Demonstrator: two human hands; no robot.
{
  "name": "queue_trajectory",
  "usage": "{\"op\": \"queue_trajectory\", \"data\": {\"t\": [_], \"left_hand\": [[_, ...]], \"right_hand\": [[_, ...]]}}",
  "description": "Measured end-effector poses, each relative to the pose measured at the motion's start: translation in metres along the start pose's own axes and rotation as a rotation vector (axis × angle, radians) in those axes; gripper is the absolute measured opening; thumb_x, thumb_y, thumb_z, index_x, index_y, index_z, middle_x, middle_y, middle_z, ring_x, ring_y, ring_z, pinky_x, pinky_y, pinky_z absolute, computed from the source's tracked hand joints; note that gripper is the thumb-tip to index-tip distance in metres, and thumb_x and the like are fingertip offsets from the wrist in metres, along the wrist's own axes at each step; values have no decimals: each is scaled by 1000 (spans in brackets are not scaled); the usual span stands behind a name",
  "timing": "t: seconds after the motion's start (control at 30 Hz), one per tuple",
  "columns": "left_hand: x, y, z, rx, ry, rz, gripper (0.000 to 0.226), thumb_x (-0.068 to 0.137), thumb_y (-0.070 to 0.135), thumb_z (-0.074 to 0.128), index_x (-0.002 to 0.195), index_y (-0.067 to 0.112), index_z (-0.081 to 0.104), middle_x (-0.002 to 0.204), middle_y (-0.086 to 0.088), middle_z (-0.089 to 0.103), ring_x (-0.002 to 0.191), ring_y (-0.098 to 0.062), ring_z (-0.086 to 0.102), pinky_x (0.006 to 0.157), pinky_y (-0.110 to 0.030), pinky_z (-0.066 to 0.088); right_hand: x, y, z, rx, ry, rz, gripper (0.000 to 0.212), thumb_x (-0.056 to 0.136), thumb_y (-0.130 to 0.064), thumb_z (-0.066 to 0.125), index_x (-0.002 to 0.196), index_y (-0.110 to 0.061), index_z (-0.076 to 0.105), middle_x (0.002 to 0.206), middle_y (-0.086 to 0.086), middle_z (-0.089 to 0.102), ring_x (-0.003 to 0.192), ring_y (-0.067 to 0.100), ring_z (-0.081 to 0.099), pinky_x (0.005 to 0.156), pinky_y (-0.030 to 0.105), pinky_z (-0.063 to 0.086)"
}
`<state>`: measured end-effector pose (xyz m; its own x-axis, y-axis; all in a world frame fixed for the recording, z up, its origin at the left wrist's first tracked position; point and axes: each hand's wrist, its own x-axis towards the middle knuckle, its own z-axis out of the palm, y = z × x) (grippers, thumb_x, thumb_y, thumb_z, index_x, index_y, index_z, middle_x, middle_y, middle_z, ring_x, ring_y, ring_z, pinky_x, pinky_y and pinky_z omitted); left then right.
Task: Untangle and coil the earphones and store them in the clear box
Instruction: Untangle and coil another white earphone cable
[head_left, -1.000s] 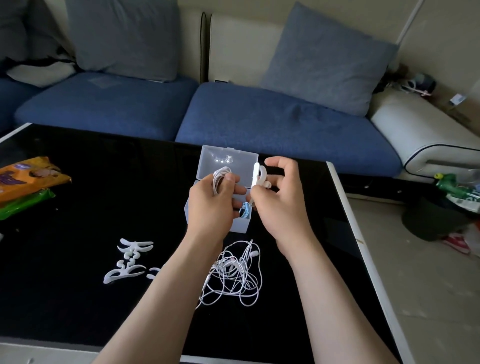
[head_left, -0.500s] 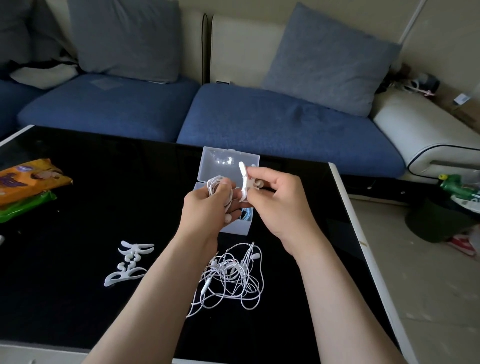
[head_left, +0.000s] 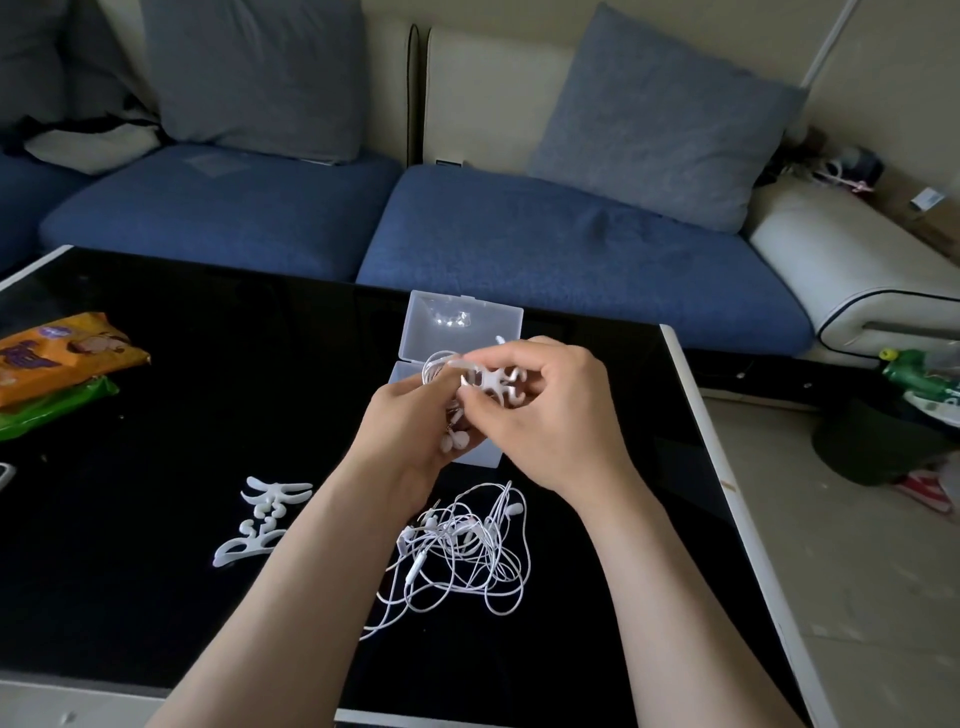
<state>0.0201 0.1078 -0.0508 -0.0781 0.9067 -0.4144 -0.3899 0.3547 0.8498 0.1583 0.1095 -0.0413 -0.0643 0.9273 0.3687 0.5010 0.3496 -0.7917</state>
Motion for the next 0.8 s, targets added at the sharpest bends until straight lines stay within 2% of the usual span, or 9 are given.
{"op": "queue_trajectory", "data": {"t": [0.1, 0.17, 0.23, 0.33, 0.4, 0.47, 0.57, 0.67, 0.8], "left_hand": [[7, -2, -2, -77, -33, -123, 24, 103, 8, 59, 117, -6, 72, 107, -26, 73, 97, -32, 52, 63, -32, 63], [9, -2, -2, -125, -67, -177, 27, 103, 12, 57, 119, -4, 72, 121, -27, 73, 104, -32, 52, 83, -37, 61], [9, -2, -2, -149, -91, -199, 25, 104, 13, 54, 112, -2, 73, 115, -24, 74, 106, -32, 50, 101, -44, 52], [11, -2, -3, -183, -139, -212, 23, 104, 12, 52, 105, 0, 72, 107, -22, 72, 106, -33, 54, 114, -49, 44], [11, 0, -3, -201, -170, -218, 20, 101, 13, 53, 104, 2, 69, 110, -23, 69, 106, -34, 56, 110, -49, 46], [8, 3, -2, -197, -198, -218, 18, 97, 15, 55, 105, 5, 66, 111, -22, 67, 104, -33, 58, 97, -45, 46], [4, 7, -1, -154, -232, -194, 15, 93, 16, 53, 93, 9, 66, 100, -17, 71, 88, -27, 68, 83, -40, 53], [1, 8, 3, -122, -229, -138, 25, 103, 23, 54, 92, 7, 70, 100, -16, 76, 86, -25, 73, 90, -44, 55], [-1, 2, 6, -55, -155, -42, 36, 112, 28, 50, 108, -2, 71, 104, -19, 80, 90, -26, 79, 83, -43, 63]], "right_hand": [[0, 3, 3, -70, -22, -29, 17, 84, -26, 86, 99, -34, 85, 85, -7, 71, 73, 10, 69, 65, 20, 54], [0, 5, 3, -97, -19, -35, 14, 86, -30, 87, 99, -33, 85, 85, -6, 70, 75, 9, 68, 65, 18, 52], [1, 6, 3, -129, -12, -60, 13, 86, -34, 89, 99, -34, 85, 84, -7, 68, 75, 9, 66, 63, 13, 45], [2, 7, 4, -149, -3, -80, 15, 85, -35, 90, 99, -35, 85, 85, -7, 64, 77, 8, 64, 63, 10, 42], [2, 8, 5, -173, -1, -87, 15, 85, -35, 90, 99, -34, 85, 85, -6, 64, 77, 7, 64, 64, 10, 43], [1, 9, 4, -215, -14, -90, 15, 86, -34, 89, 100, -31, 85, 87, -5, 64, 76, 5, 63, 65, 11, 45], [1, 11, 3, -271, -24, -88, 17, 86, -34, 87, 101, -28, 84, 88, -4, 64, 77, 5, 63, 66, 14, 48], [1, 12, 2, -285, 4, -83, 15, 85, -33, 86, 99, -27, 84, 86, -3, 63, 75, 6, 63, 65, 22, 51], [1, 13, 1, -274, -3, -102, 18, 87, -36, 85, 104, -31, 85, 86, -4, 62, 73, 6, 62, 63, 15, 46]]}}
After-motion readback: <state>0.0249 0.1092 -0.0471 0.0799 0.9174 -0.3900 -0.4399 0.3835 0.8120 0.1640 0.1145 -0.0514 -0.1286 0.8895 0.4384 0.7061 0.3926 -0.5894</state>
